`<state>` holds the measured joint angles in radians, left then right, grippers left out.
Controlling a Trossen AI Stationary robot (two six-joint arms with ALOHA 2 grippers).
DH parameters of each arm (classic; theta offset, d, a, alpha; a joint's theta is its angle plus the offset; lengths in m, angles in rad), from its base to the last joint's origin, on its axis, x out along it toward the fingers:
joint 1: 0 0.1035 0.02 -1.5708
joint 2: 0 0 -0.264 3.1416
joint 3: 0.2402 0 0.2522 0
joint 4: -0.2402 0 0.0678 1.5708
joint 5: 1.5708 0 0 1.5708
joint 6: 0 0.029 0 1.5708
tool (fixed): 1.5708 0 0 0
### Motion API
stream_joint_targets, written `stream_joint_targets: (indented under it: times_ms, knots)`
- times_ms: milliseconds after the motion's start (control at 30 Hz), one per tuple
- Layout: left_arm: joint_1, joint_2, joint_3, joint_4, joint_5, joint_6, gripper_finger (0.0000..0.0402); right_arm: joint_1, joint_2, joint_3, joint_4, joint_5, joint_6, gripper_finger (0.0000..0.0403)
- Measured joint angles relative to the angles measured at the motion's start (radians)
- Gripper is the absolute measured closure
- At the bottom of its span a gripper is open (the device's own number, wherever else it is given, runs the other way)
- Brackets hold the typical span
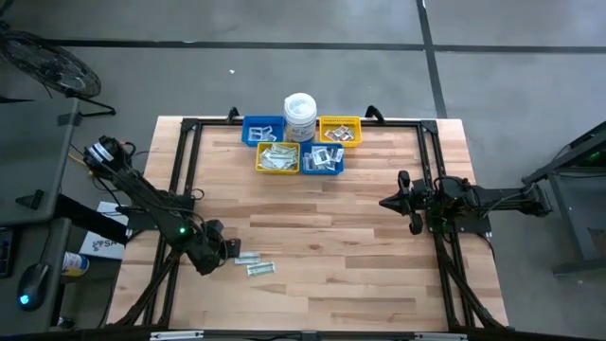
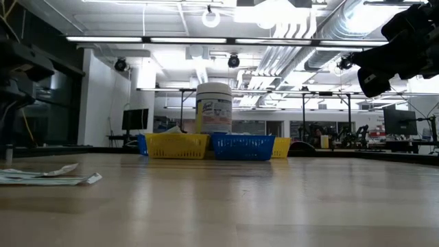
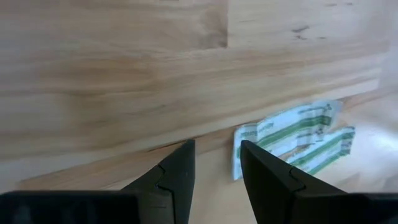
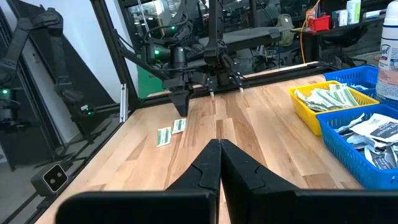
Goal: Pick & Place First Aid Supplies
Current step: Put the green bandage pad into the left yellow bin
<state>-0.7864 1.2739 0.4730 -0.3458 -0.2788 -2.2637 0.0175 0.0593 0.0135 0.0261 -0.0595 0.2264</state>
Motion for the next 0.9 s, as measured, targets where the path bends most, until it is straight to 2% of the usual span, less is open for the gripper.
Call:
stream_joint_targets:
  times_ms: [800, 900]
  knots:
    - [0.001, 0.191, -0.006, 0.246, -0.067, 0.032, 0.0273, 0.000, 0.000, 0.000, 0.000, 0.000, 0.000, 0.0402]
    - [0.001, 0.197, -0.006, 0.249, -0.074, 0.033, 0.0285, 0.000, 0.000, 0.000, 0.000, 0.000, 0.000, 0.0402]
